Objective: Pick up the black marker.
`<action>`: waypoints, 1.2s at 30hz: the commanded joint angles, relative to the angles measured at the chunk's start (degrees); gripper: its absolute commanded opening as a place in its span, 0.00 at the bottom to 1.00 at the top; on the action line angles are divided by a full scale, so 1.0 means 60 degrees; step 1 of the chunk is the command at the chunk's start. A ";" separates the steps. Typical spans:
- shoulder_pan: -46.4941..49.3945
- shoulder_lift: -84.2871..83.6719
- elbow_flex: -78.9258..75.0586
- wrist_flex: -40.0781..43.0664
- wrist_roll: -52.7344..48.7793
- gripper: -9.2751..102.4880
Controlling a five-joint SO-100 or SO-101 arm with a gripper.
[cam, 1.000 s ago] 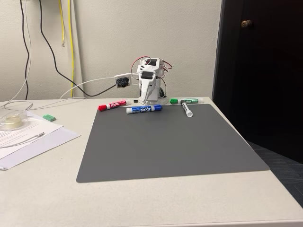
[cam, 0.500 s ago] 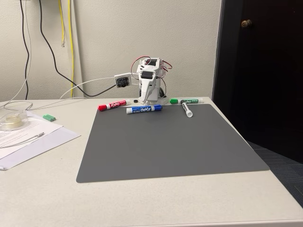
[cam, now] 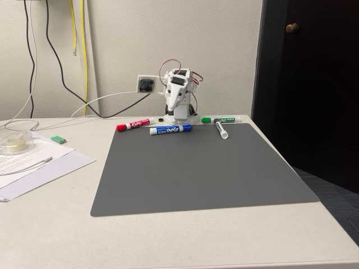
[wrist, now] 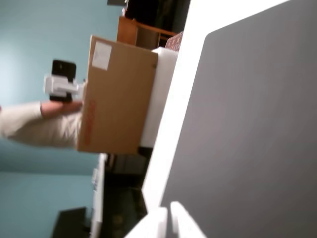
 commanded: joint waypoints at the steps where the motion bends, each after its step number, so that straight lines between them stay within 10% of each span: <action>1: -0.0322 -0.0791 -0.0864 -0.0117 -0.1025 0.10; 12: -0.2007 -0.7881 -0.8848 0.5303 -0.7529 0.31; 22: -0.2681 -0.8306 -0.8511 0.6782 -1.1807 0.36; 36: -0.3135 -0.9434 -0.8042 0.7456 -1.3359 0.35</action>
